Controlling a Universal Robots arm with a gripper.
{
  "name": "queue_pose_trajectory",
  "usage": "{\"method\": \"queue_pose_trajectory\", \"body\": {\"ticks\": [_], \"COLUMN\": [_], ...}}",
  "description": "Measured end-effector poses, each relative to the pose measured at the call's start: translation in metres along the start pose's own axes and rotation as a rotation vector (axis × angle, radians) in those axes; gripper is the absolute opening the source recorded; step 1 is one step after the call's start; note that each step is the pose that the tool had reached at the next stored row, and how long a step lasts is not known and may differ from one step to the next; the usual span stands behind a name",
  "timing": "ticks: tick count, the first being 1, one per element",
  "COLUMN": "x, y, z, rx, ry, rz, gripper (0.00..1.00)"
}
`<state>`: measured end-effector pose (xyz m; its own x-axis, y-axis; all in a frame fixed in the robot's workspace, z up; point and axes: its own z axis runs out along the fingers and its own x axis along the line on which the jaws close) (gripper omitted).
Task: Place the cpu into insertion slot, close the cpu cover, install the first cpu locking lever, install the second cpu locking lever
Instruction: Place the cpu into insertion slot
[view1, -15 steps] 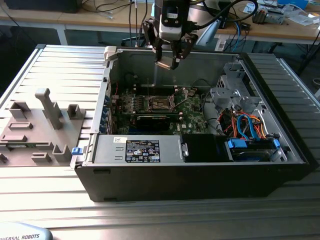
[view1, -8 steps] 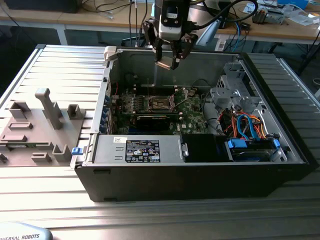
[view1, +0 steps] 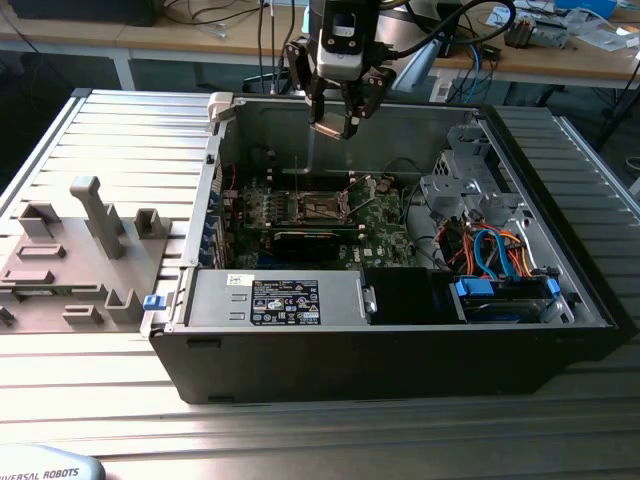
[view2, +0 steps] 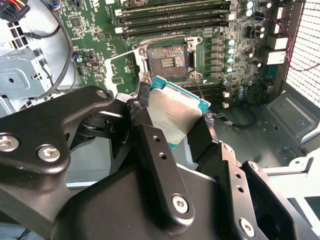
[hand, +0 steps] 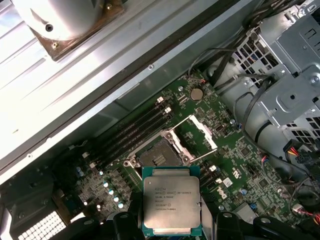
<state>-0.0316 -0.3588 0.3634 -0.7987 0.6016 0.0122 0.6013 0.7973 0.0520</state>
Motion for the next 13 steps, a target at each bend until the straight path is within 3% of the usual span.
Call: {"method": "queue_pose_trajectory", "body": {"ticks": [13], "x": [0.0], "y": [0.0], "z": [0.0], "rx": [0.0], "ry": [-0.0007], "rz": [0.012], "gripper": [0.54]}}
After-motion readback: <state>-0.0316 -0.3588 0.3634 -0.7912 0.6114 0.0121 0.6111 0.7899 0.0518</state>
